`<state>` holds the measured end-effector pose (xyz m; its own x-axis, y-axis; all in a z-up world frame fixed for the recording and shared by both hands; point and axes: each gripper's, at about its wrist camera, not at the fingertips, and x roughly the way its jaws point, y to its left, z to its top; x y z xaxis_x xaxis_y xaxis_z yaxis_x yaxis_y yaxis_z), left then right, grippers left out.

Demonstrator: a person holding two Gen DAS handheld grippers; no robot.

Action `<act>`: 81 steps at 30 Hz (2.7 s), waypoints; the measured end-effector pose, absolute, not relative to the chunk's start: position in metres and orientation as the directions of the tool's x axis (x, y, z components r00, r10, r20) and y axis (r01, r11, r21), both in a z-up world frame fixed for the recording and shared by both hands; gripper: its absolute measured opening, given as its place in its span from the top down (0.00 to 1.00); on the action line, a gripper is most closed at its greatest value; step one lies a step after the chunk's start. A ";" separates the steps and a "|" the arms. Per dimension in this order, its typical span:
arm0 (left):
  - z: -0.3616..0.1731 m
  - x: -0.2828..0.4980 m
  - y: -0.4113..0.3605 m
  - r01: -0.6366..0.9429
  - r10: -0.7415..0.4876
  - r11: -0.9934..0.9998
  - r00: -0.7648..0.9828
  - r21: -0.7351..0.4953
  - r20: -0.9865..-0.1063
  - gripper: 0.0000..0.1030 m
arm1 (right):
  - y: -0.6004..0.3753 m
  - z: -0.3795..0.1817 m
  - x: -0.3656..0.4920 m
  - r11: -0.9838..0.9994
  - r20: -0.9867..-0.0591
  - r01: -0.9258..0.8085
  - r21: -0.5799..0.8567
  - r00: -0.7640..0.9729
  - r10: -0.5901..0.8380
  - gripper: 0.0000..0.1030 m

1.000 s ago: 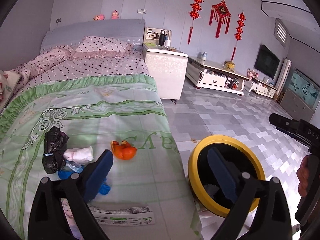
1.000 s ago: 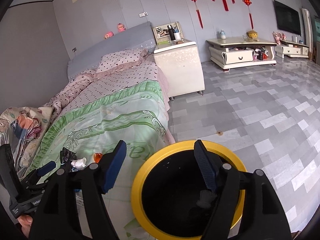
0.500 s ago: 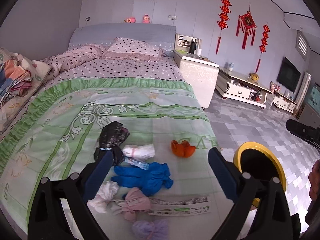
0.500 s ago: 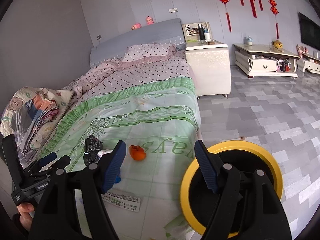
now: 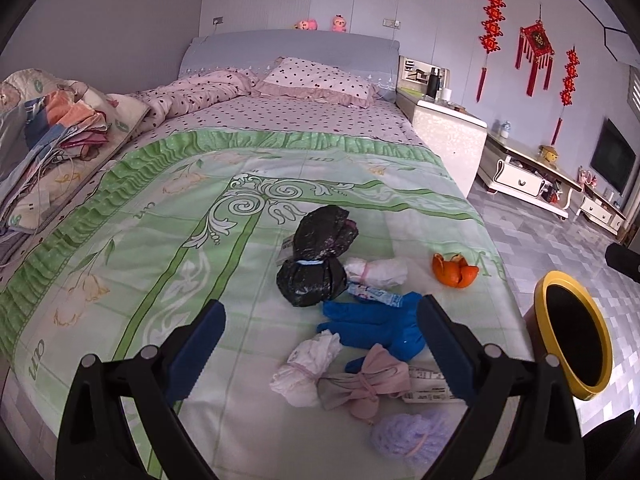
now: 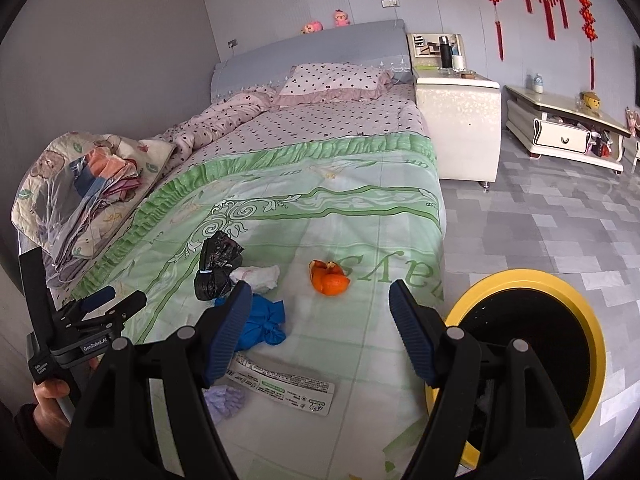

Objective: Collect trash
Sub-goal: 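Grasp the white cloth bundle with the left gripper while the right gripper grasps the orange peel, then carry the cloth bundle and orange peel with both grippers over the yellow-rimmed bin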

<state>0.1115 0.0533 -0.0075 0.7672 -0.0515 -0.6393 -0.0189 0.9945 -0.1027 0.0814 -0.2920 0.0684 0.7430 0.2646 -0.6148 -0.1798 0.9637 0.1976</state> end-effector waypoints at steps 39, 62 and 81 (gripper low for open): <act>-0.113 0.167 0.062 0.014 -0.081 0.996 0.626 -0.093 -0.775 0.22 | -0.245 -0.085 0.247 0.991 -0.777 -0.122 0.057 0.618 0.121 0.31; -0.130 0.179 0.056 0.059 -0.144 0.989 0.606 -0.137 -0.782 0.72 | -0.223 -0.098 0.261 0.984 -0.775 -0.179 0.009 0.620 0.120 0.70; -0.096 0.165 0.071 0.021 -0.126 0.988 0.691 -0.154 -0.712 0.73 | -0.228 -0.064 0.219 0.975 -0.727 -0.209 0.073 0.658 0.195 0.71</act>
<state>0.1651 0.0705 -0.0962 0.6913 -0.1257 -0.7116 0.0213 0.9879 -0.1539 0.2194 -0.2284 -0.0640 0.6577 0.1954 -0.7275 -0.2091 0.9752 0.0728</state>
